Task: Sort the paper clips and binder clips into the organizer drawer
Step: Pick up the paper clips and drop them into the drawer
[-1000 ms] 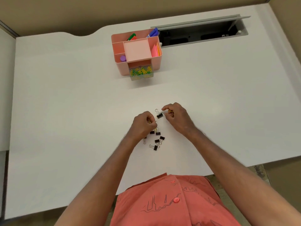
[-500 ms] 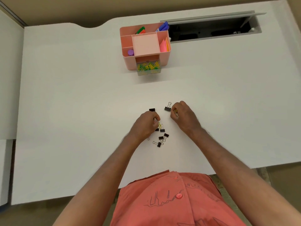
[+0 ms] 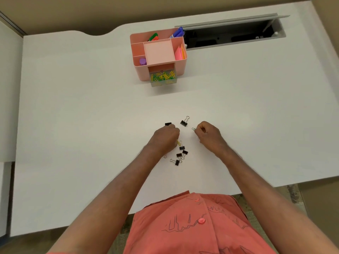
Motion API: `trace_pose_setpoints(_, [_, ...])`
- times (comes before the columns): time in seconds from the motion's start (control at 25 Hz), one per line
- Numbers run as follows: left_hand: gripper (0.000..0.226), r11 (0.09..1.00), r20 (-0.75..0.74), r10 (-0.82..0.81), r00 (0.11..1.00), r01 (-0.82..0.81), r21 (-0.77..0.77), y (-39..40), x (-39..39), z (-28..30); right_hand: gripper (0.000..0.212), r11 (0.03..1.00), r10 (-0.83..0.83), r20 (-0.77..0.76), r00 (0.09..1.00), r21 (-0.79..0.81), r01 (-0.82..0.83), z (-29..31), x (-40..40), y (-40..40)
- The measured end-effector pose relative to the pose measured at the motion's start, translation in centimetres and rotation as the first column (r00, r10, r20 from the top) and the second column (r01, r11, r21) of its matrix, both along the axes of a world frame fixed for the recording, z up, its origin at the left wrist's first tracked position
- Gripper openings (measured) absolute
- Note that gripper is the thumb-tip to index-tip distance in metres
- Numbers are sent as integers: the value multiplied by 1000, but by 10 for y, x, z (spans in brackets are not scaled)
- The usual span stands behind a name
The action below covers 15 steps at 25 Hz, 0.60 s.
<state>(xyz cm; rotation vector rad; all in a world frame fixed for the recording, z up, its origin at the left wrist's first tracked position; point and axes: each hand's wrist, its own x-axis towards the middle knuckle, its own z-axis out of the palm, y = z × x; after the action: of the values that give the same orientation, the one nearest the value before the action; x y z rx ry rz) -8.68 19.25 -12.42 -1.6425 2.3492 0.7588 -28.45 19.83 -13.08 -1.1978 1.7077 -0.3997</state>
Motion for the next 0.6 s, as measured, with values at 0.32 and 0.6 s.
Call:
trace_pose_setpoints(0.32, [13, 838, -466, 540, 701, -391, 382, 3, 7, 15, 16, 956, -274, 515, 812, 240, 171, 12, 8, 3])
trace_pose_setpoints(0.6, [19, 550, -586, 806, -88, -255, 795, -16, 19, 40, 22, 935, -343, 724, 599, 324, 143, 41, 46, -31])
